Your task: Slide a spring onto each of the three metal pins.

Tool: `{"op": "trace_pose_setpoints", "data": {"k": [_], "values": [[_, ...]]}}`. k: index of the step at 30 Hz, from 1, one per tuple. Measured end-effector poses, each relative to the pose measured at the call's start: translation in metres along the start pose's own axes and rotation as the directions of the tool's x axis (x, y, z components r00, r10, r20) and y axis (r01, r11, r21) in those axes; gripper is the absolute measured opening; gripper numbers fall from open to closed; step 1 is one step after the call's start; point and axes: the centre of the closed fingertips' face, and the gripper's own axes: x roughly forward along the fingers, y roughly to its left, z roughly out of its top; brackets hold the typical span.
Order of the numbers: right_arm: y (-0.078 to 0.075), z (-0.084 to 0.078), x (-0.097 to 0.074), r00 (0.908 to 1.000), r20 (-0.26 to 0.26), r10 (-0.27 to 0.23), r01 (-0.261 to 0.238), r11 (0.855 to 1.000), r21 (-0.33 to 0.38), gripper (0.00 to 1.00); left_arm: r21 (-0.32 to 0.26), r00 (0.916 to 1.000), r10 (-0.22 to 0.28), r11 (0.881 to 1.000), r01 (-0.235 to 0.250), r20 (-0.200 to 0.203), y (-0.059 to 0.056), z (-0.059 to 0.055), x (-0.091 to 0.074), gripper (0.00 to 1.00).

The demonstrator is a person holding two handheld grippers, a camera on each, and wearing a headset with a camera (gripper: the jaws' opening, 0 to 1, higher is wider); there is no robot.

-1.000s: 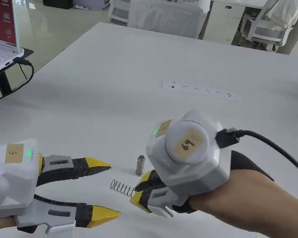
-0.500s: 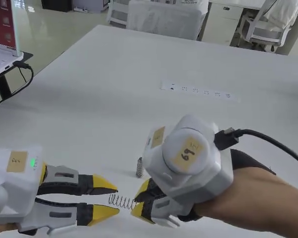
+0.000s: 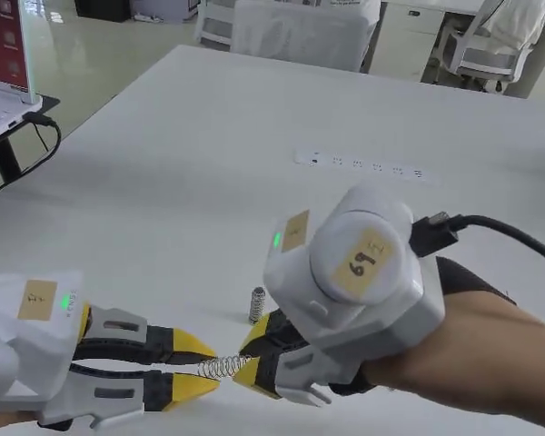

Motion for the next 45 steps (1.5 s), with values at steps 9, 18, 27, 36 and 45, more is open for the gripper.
{"op": "trace_pose_setpoints", "data": {"k": [9,18,27,36,45], "values": [[-0.001,0.007,-0.003,1.0000,-0.006,-0.001,0.001,0.999,-0.040,0.08,0.003,1.0000,-0.005,1.000,0.005,0.004,0.000,0.004,0.004,0.03],[-0.003,0.006,-0.005,0.9997,-0.026,0.004,-0.005,0.999,-0.047,0.07,0.002,1.0000,-0.001,1.000,0.001,0.003,0.002,0.006,0.005,0.03],[-0.002,0.004,-0.006,0.9991,-0.042,0.011,-0.013,0.999,-0.045,0.07,-0.016,0.9999,-0.007,1.000,0.007,0.012,0.000,0.007,0.008,0.07],[-0.004,0.002,-0.010,0.9985,-0.054,0.004,-0.006,0.999,-0.042,0.07,-0.041,0.9999,-0.002,0.999,0.003,0.015,-0.002,0.005,0.006,0.14],[-0.015,-0.008,-0.023,0.9953,-0.095,-0.019,0.016,0.999,-0.037,0.07,-0.071,0.9998,0.011,0.997,-0.009,0.019,-0.001,0.002,0.005,0.22]]}}
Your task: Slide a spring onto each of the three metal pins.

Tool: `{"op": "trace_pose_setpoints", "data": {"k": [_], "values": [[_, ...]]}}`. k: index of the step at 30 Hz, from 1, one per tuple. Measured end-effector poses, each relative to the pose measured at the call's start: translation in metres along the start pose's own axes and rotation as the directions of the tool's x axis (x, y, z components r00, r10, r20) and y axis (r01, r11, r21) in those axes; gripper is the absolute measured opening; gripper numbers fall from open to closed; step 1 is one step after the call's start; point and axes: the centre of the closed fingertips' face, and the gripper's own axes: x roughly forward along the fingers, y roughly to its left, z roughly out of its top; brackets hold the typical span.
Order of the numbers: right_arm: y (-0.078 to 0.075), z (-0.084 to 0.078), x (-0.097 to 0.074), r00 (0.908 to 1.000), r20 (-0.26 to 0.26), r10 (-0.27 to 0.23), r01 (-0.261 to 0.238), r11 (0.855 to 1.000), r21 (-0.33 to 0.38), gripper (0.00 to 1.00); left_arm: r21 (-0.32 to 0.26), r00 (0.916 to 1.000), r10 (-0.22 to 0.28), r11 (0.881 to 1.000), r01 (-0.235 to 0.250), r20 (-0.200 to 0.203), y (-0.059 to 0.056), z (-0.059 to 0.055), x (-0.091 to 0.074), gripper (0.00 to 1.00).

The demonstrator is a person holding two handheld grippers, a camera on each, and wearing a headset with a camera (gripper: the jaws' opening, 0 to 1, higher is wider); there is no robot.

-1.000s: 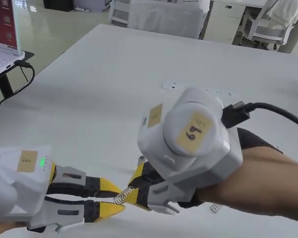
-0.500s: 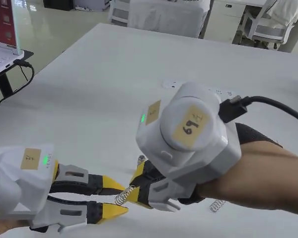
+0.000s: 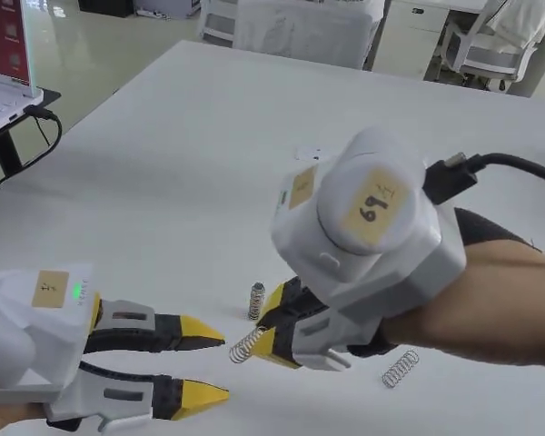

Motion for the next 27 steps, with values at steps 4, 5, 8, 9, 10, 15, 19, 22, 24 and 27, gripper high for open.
{"op": "trace_pose_setpoints", "data": {"k": [4,5,8,9,10,15,19,22,24,27], "values": [[-0.010,-0.008,-0.009,0.9996,-0.018,-0.021,0.021,1.000,0.008,0.08,-0.019,1.0000,0.007,1.000,-0.007,0.003,0.001,-0.001,0.000,0.28],[-0.012,-0.010,-0.011,0.9993,-0.024,-0.028,0.029,1.000,0.007,0.08,-0.024,1.0000,0.008,1.000,-0.008,0.005,0.001,-0.001,0.000,0.29],[-0.022,-0.020,-0.021,0.9978,-0.042,-0.052,0.052,0.998,0.019,0.08,-0.040,0.9999,0.012,0.999,-0.012,0.008,0.001,-0.002,-0.001,0.31],[-0.024,-0.021,-0.023,0.9974,-0.044,-0.057,0.058,0.998,0.021,0.08,-0.046,0.9998,0.014,0.999,-0.014,0.010,0.001,-0.002,-0.001,0.32],[-0.028,-0.025,-0.027,0.9965,-0.050,-0.066,0.068,0.997,0.028,0.08,-0.050,0.9998,0.016,0.999,-0.015,0.012,0.001,-0.002,-0.001,0.34],[-0.044,-0.042,-0.041,0.9915,-0.078,-0.104,0.109,0.993,0.056,0.08,-0.080,0.9995,0.022,0.997,-0.020,0.021,0.002,-0.002,-0.001,0.42],[-0.053,-0.058,-0.050,0.9861,-0.110,-0.125,0.133,0.988,0.075,0.08,-0.083,0.9993,0.026,0.996,-0.023,0.027,0.003,-0.002,0.000,0.45],[-0.058,-0.067,-0.057,0.9832,-0.123,-0.135,0.146,0.985,0.090,0.08,-0.091,0.9991,0.028,0.996,-0.025,0.031,0.004,-0.002,0.001,0.48],[-0.062,-0.073,-0.060,0.9801,-0.138,-0.143,0.157,0.983,0.098,0.08,-0.097,0.9990,0.030,0.995,-0.027,0.033,0.004,-0.002,0.001,0.50],[-0.068,-0.081,-0.068,0.9768,-0.149,-0.154,0.171,0.978,0.115,0.08,-0.110,0.9988,0.034,0.994,-0.030,0.034,0.005,-0.002,0.002,0.53]]}}
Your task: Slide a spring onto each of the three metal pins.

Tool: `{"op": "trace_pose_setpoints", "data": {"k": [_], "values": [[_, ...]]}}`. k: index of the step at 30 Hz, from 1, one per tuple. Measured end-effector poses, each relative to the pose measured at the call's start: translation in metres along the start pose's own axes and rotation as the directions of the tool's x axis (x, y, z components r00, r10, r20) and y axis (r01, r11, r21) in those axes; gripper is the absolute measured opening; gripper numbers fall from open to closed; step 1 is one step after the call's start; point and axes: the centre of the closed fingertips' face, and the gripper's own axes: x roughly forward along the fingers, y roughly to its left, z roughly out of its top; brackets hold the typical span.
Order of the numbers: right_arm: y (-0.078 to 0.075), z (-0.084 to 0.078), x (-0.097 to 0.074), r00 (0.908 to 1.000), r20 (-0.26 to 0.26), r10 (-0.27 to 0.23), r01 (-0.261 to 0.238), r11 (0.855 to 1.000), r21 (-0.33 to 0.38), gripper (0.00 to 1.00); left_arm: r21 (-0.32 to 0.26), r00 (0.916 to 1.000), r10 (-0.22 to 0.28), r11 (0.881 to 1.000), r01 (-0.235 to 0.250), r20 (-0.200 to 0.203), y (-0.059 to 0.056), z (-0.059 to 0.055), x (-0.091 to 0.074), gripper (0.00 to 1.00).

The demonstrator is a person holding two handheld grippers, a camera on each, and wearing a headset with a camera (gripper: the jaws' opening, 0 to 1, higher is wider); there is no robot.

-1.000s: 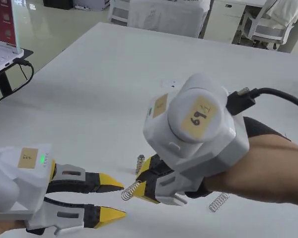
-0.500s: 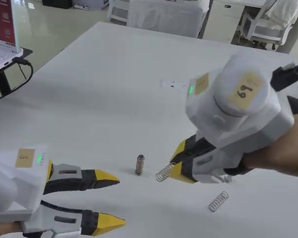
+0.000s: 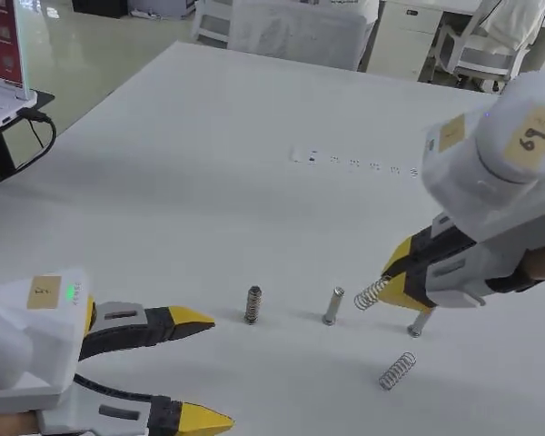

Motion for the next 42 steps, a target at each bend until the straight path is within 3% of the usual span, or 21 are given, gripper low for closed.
{"op": "trace_pose_setpoints", "data": {"k": [10,17,29,36,42], "values": [[-0.029,-0.021,-0.008,0.9983,-0.036,-0.046,0.048,0.997,0.052,0.08,-0.034,0.9999,0.006,0.999,-0.005,0.010,0.003,-0.001,-0.001,0.64],[-0.045,-0.039,-0.009,0.9931,-0.095,-0.069,0.076,0.995,0.067,0.08,-0.050,0.9997,0.019,0.999,-0.018,0.015,0.008,-0.003,-0.004,0.70],[-0.059,-0.071,0.000,0.9778,-0.202,-0.057,0.075,0.994,0.083,0.08,-0.056,0.9993,0.030,0.998,-0.029,0.020,0.009,-0.002,-0.003,0.77],[-0.062,-0.084,0.010,0.9710,-0.238,-0.024,0.048,0.994,0.098,0.08,-0.059,0.9992,0.035,0.998,-0.033,0.019,0.009,-0.002,-0.004,0.79],[-0.064,-0.086,0.017,0.9706,-0.241,-0.006,0.033,0.994,0.107,0.08,-0.058,0.9991,0.037,0.998,-0.036,0.019,0.008,-0.001,-0.004,0.79]]}}
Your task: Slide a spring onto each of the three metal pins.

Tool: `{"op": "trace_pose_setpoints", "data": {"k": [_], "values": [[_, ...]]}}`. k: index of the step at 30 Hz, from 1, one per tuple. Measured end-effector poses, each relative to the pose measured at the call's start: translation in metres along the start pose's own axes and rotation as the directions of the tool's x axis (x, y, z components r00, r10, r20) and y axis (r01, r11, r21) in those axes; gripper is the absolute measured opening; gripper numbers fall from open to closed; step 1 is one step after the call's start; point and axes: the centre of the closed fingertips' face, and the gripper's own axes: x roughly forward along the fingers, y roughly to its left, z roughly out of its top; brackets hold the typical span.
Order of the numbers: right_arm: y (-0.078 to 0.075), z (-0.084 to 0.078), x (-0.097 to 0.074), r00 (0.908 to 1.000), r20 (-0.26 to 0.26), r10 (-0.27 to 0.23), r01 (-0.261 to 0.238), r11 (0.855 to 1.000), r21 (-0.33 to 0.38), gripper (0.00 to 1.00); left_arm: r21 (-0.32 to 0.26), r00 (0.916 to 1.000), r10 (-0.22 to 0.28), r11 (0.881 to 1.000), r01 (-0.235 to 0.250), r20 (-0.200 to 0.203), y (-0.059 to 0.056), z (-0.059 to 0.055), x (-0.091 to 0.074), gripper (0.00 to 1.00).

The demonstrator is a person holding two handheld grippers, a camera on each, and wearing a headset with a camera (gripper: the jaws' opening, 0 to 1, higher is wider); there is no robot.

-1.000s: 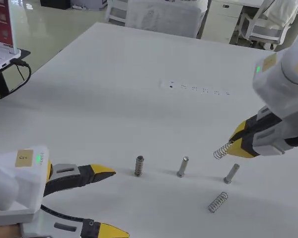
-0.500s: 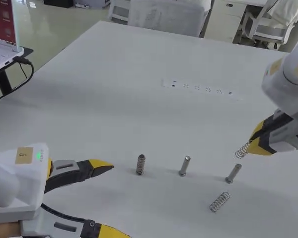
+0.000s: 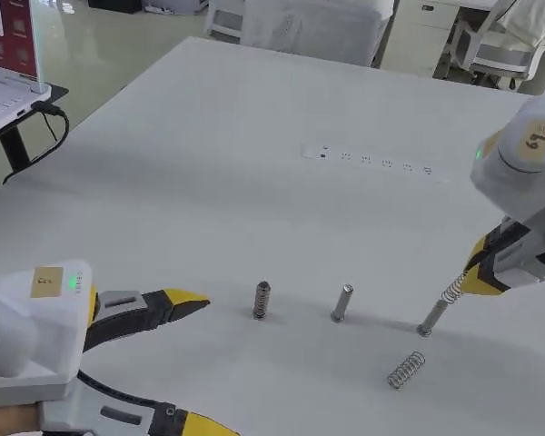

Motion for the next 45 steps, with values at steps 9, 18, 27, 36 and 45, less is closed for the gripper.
{"op": "trace_pose_setpoints", "data": {"k": [9,18,27,36,45], "values": [[0.001,-0.001,0.005,0.9998,-0.011,0.015,-0.016,1.000,-0.003,0.08,-0.001,1.0000,0.004,1.000,-0.004,-0.006,-0.002,0.002,0.001,0.80],[0.001,-0.004,0.007,0.9996,-0.022,0.020,-0.020,1.000,-0.003,0.08,-0.001,1.0000,0.006,1.000,-0.006,-0.008,-0.003,0.003,0.002,0.80],[0.001,-0.004,0.013,0.9994,-0.021,0.027,-0.027,1.000,0.000,0.08,0.001,0.9999,0.007,1.000,-0.007,-0.013,-0.003,0.002,0.000,0.78],[0.002,-0.008,0.024,0.9984,-0.033,0.045,-0.045,0.999,0.018,0.08,0.004,0.9999,0.003,1.000,-0.003,-0.017,-0.003,0.002,0.000,0.77],[0.003,-0.009,0.039,0.9961,-0.043,0.077,-0.075,0.996,0.039,0.08,0.007,0.9998,0.001,1.000,-0.001,-0.020,-0.001,0.002,-0.002,0.76]]}}
